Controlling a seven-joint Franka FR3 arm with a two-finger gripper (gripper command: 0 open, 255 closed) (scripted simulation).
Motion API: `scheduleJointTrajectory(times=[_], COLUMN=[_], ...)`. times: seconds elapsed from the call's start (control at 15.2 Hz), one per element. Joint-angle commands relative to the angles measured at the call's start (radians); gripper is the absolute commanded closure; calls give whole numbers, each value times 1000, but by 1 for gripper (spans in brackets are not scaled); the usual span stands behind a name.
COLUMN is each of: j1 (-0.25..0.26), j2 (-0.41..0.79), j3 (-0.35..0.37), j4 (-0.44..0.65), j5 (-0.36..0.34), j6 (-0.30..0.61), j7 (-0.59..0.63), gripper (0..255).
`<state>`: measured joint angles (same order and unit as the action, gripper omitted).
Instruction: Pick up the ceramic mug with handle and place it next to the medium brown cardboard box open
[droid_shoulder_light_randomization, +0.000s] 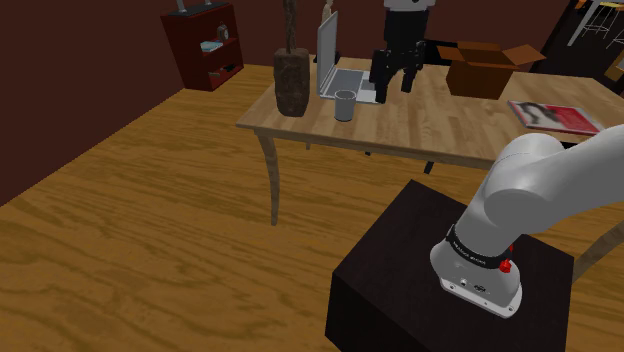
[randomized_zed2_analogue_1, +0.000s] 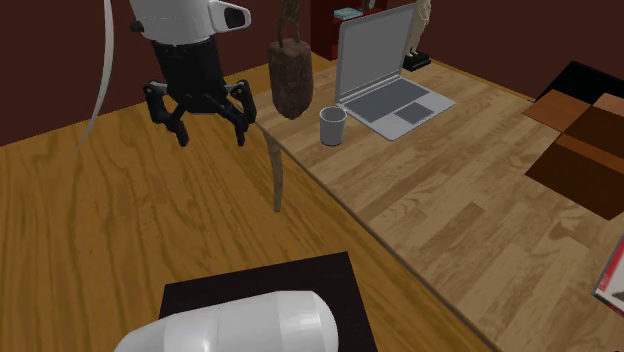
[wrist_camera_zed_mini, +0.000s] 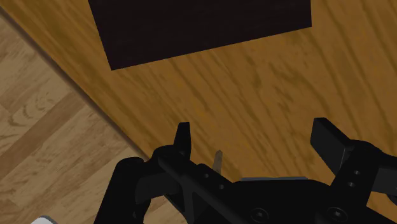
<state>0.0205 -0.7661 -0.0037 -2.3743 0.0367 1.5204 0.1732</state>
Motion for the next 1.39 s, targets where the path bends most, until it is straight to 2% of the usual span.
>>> scheduleJointTrajectory(times=[0.0,0.66,1.32], j1=[0,-42,-72], j2=[0,280,618], j3=[0,-108,-197], j4=[0,47,224], j5=[0,-90,-105], j6=[0,253,442], j7=[0,-141,-275], gripper=[0,0,0])
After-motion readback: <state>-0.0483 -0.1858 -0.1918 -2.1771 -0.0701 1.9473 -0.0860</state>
